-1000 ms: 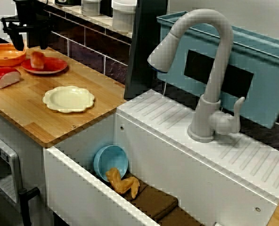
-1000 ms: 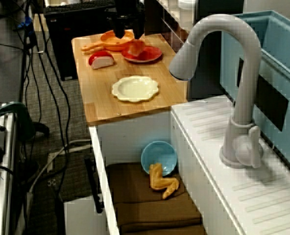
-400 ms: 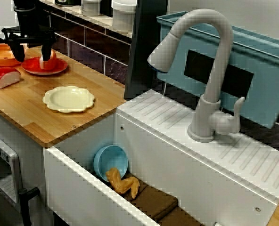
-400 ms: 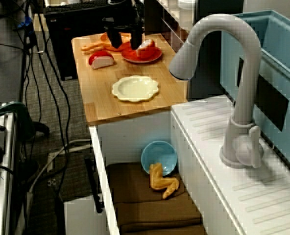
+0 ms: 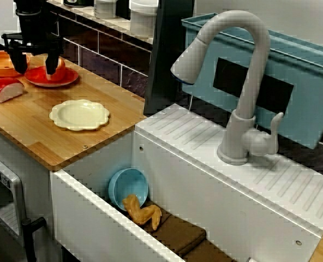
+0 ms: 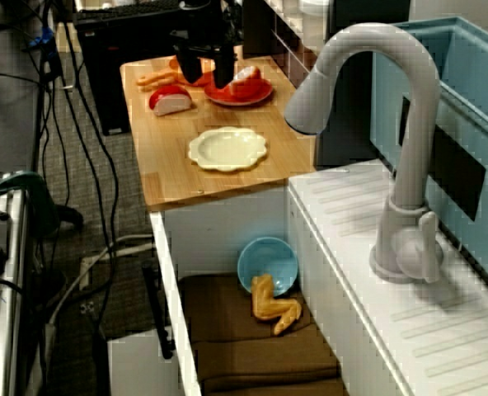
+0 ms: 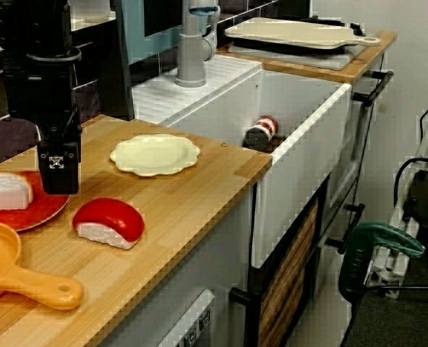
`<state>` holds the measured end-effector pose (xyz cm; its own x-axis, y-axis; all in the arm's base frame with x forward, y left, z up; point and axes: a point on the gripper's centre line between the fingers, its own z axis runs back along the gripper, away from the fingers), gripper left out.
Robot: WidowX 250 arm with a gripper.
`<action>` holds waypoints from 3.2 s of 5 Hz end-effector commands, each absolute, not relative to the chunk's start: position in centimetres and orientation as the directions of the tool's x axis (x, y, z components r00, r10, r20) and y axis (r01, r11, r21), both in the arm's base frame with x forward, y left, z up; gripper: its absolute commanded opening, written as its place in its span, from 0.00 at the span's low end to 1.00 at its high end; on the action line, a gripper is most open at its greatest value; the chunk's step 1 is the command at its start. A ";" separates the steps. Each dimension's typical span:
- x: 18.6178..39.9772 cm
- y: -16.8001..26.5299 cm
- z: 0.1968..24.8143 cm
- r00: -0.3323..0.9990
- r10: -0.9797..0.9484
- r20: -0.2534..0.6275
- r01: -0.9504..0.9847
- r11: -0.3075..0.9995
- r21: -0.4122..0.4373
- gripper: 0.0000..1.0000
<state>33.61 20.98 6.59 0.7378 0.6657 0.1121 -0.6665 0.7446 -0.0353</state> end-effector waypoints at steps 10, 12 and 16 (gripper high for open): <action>29.1 20.6 9.4 0.997 0.054 0.059 -0.059 0.995 0.075 1.00; 27.6 22.0 9.6 0.991 0.118 0.070 -0.122 0.990 0.068 1.00; 27.6 22.8 7.5 0.960 0.271 0.068 -0.275 0.959 0.064 1.00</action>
